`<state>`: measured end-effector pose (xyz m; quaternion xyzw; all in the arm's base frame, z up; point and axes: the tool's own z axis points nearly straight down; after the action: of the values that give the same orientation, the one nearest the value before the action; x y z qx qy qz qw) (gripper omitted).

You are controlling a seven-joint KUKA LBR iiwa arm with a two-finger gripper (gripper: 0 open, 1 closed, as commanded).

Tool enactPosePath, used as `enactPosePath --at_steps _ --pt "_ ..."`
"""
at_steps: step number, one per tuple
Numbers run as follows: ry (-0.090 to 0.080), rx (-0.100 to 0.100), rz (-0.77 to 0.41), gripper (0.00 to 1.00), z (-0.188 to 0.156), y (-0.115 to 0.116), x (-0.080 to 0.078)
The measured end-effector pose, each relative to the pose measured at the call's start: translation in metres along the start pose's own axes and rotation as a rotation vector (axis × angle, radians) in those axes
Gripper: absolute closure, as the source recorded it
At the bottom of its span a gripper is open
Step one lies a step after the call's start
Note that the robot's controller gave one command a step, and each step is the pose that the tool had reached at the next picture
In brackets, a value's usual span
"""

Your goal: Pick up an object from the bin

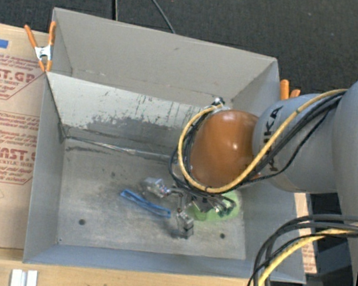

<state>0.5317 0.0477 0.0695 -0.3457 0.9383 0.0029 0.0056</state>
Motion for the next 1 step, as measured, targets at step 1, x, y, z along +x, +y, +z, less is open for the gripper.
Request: enactPosePath --at_steps 1 --pt "0.011 0.000 0.004 1.00 0.0001 -0.0017 0.0053"
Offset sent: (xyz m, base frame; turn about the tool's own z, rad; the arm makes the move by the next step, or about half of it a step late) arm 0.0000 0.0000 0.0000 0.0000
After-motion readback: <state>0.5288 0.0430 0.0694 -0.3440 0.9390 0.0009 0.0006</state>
